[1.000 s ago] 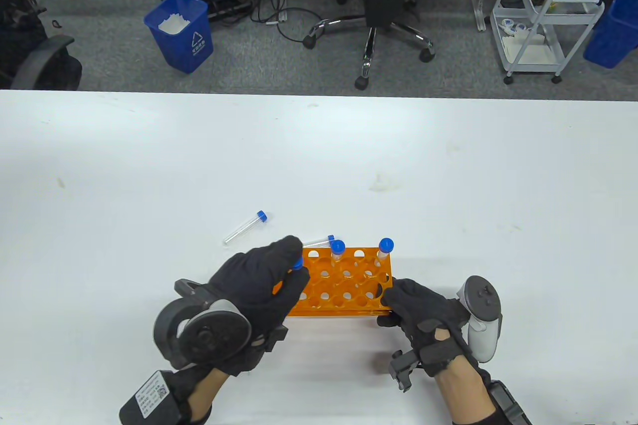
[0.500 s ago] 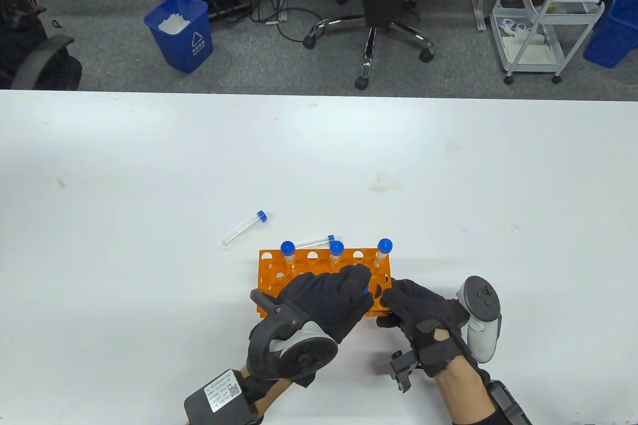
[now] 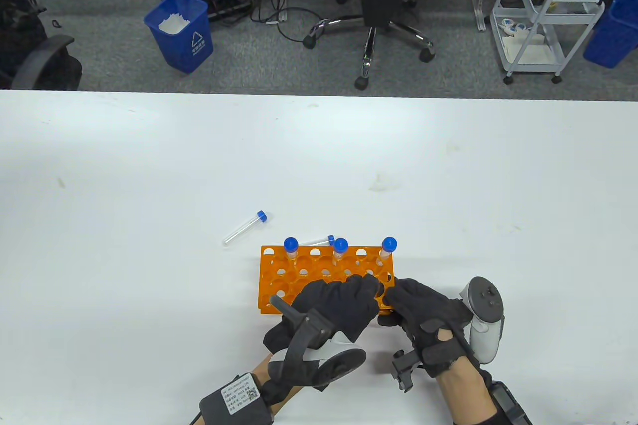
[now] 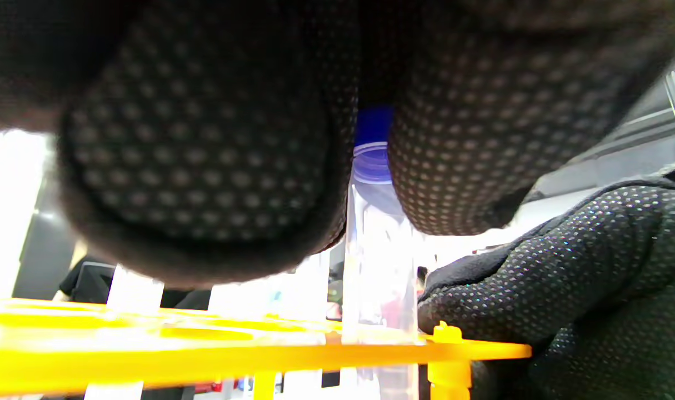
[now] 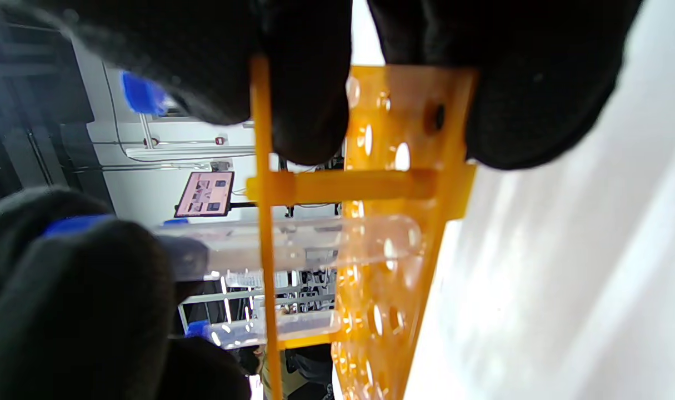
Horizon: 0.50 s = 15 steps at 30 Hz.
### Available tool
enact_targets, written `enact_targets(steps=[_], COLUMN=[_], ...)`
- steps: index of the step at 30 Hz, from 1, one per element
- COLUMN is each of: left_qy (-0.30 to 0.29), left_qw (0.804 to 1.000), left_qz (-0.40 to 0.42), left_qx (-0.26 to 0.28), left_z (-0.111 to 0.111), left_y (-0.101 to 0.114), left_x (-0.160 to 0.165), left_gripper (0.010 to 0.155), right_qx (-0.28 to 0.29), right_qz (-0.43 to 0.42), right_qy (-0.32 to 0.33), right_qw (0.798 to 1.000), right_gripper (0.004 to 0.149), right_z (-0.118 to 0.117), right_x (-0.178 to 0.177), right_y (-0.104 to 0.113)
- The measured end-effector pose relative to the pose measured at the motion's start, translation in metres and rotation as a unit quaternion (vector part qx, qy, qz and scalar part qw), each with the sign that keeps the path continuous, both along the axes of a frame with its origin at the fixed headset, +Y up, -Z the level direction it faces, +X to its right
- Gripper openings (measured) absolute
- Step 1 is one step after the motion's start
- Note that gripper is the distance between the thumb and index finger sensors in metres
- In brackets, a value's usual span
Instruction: Hold test tube rack and insert test tubes into grid holes one by one
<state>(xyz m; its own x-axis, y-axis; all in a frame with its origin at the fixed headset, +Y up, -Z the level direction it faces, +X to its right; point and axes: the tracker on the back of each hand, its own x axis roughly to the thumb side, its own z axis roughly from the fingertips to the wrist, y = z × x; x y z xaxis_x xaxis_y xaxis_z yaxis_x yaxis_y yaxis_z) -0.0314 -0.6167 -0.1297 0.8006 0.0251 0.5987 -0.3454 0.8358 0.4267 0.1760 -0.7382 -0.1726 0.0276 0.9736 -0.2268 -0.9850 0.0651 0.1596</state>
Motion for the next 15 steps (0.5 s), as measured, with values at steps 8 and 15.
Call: enact_targets(steps=[8, 15], left_qy=[0.008, 0.01], left_qw=[0.997, 0.991], left_qz=[-0.068, -0.11], left_qx=[-0.041, -0.073], left_z=[0.003, 0.01], left_y=[0.002, 0.021], left_x=[0.001, -0.014], left_gripper=[0.061, 0.07], right_qx=[-0.005, -0.008], right_qz=[0.007, 0.005], right_qy=[0.002, -0.001], right_qw=[1.0, 1.0], right_gripper=[0.043, 0.043], right_z=[0.0, -0.001], right_x=[0.001, 0.002], right_y=[-0.002, -0.002])
